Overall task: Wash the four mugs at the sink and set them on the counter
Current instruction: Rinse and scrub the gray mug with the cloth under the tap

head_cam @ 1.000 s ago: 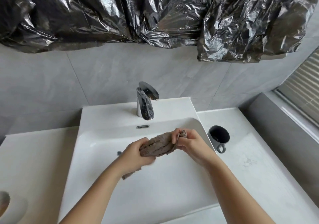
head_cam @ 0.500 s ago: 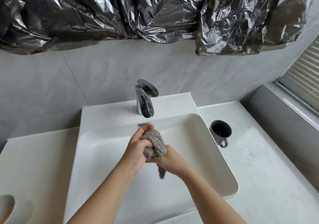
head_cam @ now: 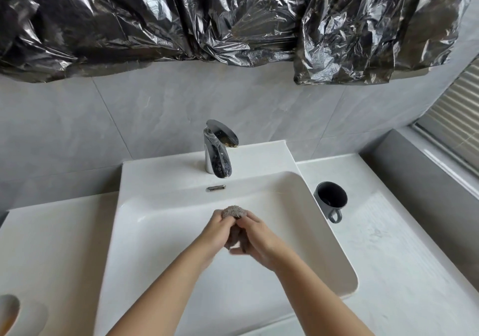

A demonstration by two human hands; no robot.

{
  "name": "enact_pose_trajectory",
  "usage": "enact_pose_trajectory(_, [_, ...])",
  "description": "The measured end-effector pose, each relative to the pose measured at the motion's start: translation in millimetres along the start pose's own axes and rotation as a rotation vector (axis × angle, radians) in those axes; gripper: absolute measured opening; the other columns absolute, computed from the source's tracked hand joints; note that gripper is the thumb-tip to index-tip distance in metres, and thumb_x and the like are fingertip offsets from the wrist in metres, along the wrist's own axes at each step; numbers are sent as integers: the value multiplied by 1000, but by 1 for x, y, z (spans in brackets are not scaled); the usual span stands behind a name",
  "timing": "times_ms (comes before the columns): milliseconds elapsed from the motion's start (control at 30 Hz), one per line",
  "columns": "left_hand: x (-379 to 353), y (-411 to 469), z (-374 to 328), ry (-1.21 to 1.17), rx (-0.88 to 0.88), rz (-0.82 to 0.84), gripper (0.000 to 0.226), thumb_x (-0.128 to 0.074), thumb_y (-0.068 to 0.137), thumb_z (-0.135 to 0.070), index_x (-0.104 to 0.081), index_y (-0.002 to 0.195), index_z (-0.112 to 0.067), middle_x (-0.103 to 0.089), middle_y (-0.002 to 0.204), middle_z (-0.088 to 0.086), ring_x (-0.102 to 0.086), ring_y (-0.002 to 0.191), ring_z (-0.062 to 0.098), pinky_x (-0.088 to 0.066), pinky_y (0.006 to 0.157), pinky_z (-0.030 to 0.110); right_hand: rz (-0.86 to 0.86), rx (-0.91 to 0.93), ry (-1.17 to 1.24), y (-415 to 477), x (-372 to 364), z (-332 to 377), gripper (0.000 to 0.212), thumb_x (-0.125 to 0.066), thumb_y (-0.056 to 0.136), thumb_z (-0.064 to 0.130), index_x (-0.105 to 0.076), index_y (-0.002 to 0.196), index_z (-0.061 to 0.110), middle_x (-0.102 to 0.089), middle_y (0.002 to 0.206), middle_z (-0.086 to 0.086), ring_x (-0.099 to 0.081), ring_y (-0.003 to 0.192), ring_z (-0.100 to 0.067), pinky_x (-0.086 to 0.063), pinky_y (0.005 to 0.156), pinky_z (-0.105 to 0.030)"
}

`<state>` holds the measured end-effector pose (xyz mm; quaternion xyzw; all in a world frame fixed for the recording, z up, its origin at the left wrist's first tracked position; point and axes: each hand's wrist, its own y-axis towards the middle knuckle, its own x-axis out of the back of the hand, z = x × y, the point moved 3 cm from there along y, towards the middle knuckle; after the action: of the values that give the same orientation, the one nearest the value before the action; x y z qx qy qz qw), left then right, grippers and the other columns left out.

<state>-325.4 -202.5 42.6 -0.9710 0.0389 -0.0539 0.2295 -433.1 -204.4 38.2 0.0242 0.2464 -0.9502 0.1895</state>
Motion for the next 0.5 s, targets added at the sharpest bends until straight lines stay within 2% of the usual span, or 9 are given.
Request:
enact_pose_trajectory(67, [-5,1,6,-73,88,80,18,-46,79,-26,-49,84,-9,-44,63,5,-42,59,18,-36,56,28,180,-108,195,0,0,-9,35,-54,80,7,-48,115,8,-56,82,-10,-54,73,-22,-54,74,-40])
enact_pose_trajectory(133, [-4,0,4,-44,100,263,28,-44,69,-34,-53,81,-10,-49,68,6,-45,63,18,-40,61,27,270,-170,128,1,4,-14,44,-67,79,6,-45,117,9,-57,81,-5,-54,69,-16,-51,65,-29])
enact_pose_trajectory(200, [4,-2,7,166,71,380,53,-46,71,-35,-56,115,-8,-58,104,6,-55,93,20,-40,84,27,274,-219,29,3,10,-18,29,-70,78,7,-50,99,13,-52,68,1,-43,56,-9,-36,50,-19])
enact_pose_trajectory(233, [10,-2,10,339,10,384,66,-47,78,-30,-39,142,-14,-48,130,-1,-49,117,15,-34,97,23,264,-252,-2,4,12,-18,24,-67,76,6,-51,92,14,-48,62,3,-39,51,-7,-30,46,-17])
enact_pose_trajectory(267, [17,-3,10,532,-136,369,74,-45,86,-19,-15,154,-22,-32,144,-10,-37,129,6,-26,103,17,279,-288,-12,5,14,-16,22,-63,74,4,-51,89,14,-43,57,5,-34,48,-6,-25,42,-16])
enact_pose_trajectory(333, [26,-9,5,933,-559,272,87,-47,86,-2,-1,155,-27,-18,154,-17,-31,133,1,-25,104,11,373,-350,-3,5,12,-9,19,-55,74,2,-48,86,15,-35,55,6,-28,44,-4,-21,38,-13])
enact_pose_trajectory(400, [27,-10,5,1217,-865,207,94,-67,77,-7,-15,153,-21,-27,156,-8,-41,129,7,-37,101,17,524,-390,-34,4,8,-2,16,-49,78,2,-45,81,17,-34,53,9,-28,41,0,-19,36,-11])
enact_pose_trajectory(433, [27,-8,3,1275,-931,185,94,-76,69,-12,-26,148,-19,-43,148,-4,-53,117,9,-46,90,20,598,-410,-69,3,6,0,16,-47,81,3,-42,80,18,-35,52,10,-28,40,1,-18,35,-10])
enact_pose_trajectory(500, [21,-1,2,1369,-951,153,82,-86,52,-16,-50,126,-17,-66,98,-4,-63,67,11,-48,52,18,654,-449,-179,1,4,2,22,-49,86,6,-38,74,20,-36,52,11,-28,40,1,-17,36,-10])
